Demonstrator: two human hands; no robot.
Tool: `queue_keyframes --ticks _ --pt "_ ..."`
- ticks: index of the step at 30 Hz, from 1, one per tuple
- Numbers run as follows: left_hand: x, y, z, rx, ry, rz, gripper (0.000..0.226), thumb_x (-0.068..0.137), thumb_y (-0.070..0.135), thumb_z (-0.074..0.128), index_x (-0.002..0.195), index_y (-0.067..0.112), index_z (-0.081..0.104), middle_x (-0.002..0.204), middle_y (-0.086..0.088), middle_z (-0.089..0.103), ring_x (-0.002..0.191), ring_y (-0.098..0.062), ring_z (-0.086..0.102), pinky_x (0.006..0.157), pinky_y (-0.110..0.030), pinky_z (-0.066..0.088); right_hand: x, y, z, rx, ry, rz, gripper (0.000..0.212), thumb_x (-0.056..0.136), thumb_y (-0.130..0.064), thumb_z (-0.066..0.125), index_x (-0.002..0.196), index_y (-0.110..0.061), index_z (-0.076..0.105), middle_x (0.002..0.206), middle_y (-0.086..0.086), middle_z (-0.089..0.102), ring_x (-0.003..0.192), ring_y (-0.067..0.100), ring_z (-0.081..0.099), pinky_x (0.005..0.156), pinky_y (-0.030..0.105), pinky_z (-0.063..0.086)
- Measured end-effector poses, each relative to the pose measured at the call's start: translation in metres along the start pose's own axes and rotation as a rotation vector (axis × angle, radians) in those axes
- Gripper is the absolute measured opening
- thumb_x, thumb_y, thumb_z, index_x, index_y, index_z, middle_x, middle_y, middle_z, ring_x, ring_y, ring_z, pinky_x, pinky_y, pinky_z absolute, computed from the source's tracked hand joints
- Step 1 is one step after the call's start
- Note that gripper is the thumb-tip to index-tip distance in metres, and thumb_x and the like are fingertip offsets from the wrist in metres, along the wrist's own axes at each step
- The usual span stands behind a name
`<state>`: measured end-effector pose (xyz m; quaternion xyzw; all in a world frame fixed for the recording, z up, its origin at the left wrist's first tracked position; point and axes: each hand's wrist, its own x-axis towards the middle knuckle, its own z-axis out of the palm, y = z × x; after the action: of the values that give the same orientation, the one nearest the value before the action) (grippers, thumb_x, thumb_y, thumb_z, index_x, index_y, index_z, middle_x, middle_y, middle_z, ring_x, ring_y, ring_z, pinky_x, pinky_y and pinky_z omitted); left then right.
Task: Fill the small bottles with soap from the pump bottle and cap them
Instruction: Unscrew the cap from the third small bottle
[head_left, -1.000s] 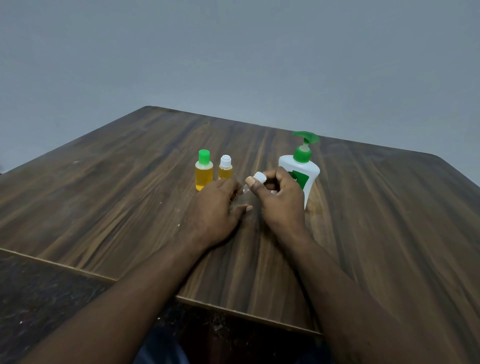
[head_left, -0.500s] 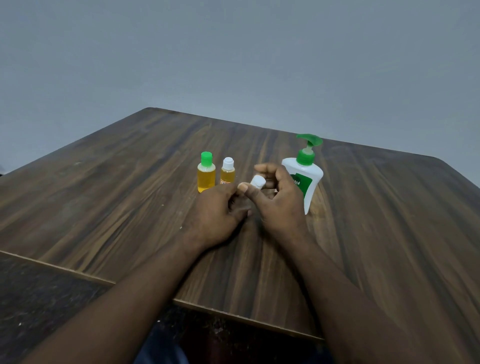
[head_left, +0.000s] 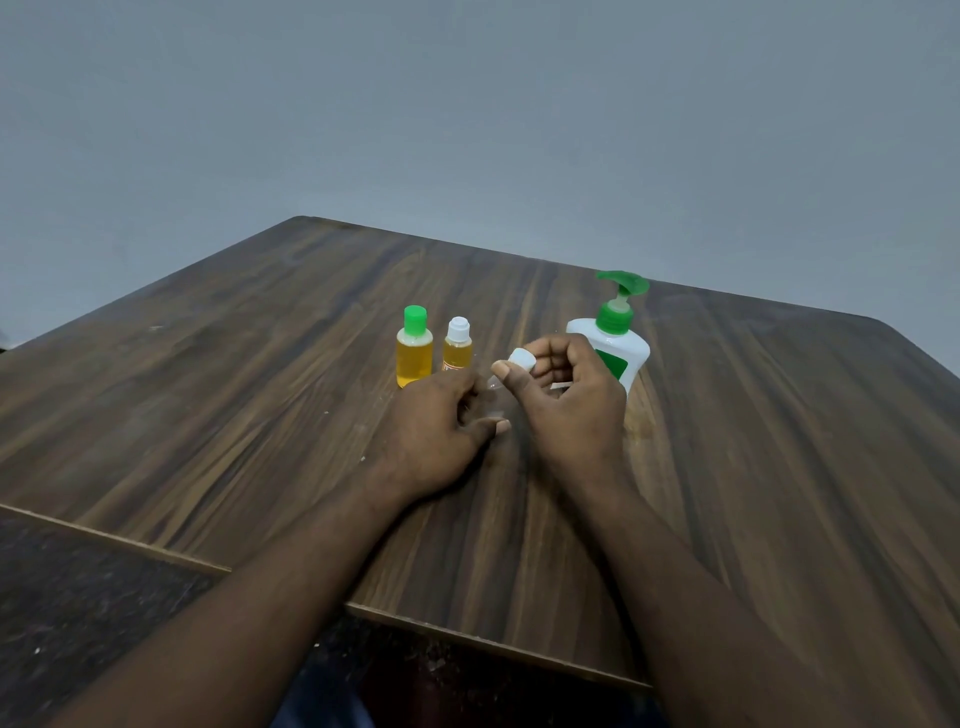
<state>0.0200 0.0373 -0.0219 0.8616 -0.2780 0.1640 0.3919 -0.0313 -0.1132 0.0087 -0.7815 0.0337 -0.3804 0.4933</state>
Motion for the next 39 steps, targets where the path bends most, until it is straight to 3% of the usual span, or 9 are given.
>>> queue_keyframes --ticks 4,6,9,11,15,20,26,32,39 --pt "0.001 0.0 0.0 0.005 -0.005 -0.012 0.026 0.082 0.04 0.081 0.091 0.023 0.064 0.079 0.01 0.064 0.073 -0.009 0.059 0.064 -0.034 0.05 -0.001 -0.001 -0.003 0.072 -0.079 0.006 0.03 0.091 -0.012 0.077 0.119 -0.017 0.068 0.105 -0.009 0.074 0.096 0.004 0.07 0.077 0.015 0.055" --pt "0.0 0.0 -0.001 0.006 -0.011 -0.009 0.025 0.082 0.04 0.081 0.091 0.025 0.063 0.079 0.011 0.063 0.073 -0.007 0.058 0.062 -0.032 0.047 -0.002 -0.001 -0.002 0.086 -0.092 0.011 0.037 0.09 -0.02 0.079 0.125 -0.02 0.064 0.11 -0.009 0.074 0.1 0.005 0.07 0.08 0.015 0.054" --pt "0.0 0.0 -0.001 0.005 0.0 0.007 0.026 0.081 0.041 0.08 0.094 0.025 0.064 0.08 0.012 0.063 0.073 -0.005 0.058 0.063 -0.031 0.047 -0.001 -0.002 0.001 0.042 -0.022 0.009 0.041 0.081 -0.035 0.088 0.112 -0.021 0.065 0.1 -0.007 0.07 0.087 0.008 0.066 0.073 0.015 0.053" --pt "0.0 0.001 -0.001 0.003 0.0 0.0 0.026 0.081 0.042 0.081 0.092 0.025 0.063 0.079 0.012 0.063 0.072 -0.006 0.058 0.063 -0.031 0.047 0.0 -0.001 0.001 0.025 0.009 -0.006 0.033 0.081 -0.031 0.089 0.103 -0.019 0.067 0.093 -0.006 0.07 0.081 0.01 0.065 0.07 0.017 0.053" --pt "0.0 0.002 -0.001 0.0 -0.001 -0.017 0.026 0.081 0.04 0.082 0.09 0.023 0.064 0.078 0.011 0.063 0.072 -0.009 0.059 0.063 -0.032 0.048 0.0 0.0 -0.002 0.076 -0.029 0.005 0.026 0.089 -0.013 0.079 0.111 -0.017 0.068 0.098 -0.009 0.073 0.089 0.007 0.07 0.076 0.018 0.055" --pt "-0.001 0.003 -0.002 -0.003 -0.007 -0.006 0.024 0.082 0.038 0.081 0.093 0.026 0.064 0.08 0.013 0.063 0.073 -0.003 0.057 0.061 -0.028 0.042 -0.002 -0.001 0.0 0.031 -0.049 -0.031 0.034 0.083 -0.028 0.087 0.11 -0.022 0.068 0.1 -0.011 0.072 0.089 0.007 0.067 0.074 0.014 0.053" --pt "-0.001 0.006 -0.003 0.0 -0.013 -0.042 0.027 0.083 0.038 0.08 0.079 0.03 0.054 0.074 0.013 0.06 0.069 -0.004 0.055 0.059 -0.028 0.036 0.003 -0.001 -0.003 0.227 0.118 0.01 0.021 0.09 -0.017 0.079 0.109 -0.025 0.072 0.094 -0.009 0.074 0.079 0.006 0.067 0.074 0.025 0.055" --pt "-0.001 -0.004 -0.015 -0.123 0.327 -0.216 0.016 0.088 0.037 0.073 0.095 0.024 0.066 0.08 0.007 0.066 0.073 -0.009 0.06 0.063 -0.032 0.043 0.002 0.006 0.003 0.055 -0.034 0.073 0.021 0.087 -0.014 0.083 0.102 -0.017 0.069 0.093 -0.012 0.072 0.08 -0.004 0.067 0.073 0.01 0.051" --pt "-0.001 -0.014 -0.027 -0.147 0.551 -0.293 0.02 0.096 0.04 0.066 0.096 0.02 0.066 0.085 0.002 0.067 0.079 -0.024 0.062 0.069 -0.041 0.049 -0.007 0.013 0.023 -0.146 -0.233 0.001 0.025 0.084 -0.011 0.079 0.1 -0.026 0.067 0.087 -0.014 0.071 0.075 0.0 0.065 0.072 0.017 0.053"
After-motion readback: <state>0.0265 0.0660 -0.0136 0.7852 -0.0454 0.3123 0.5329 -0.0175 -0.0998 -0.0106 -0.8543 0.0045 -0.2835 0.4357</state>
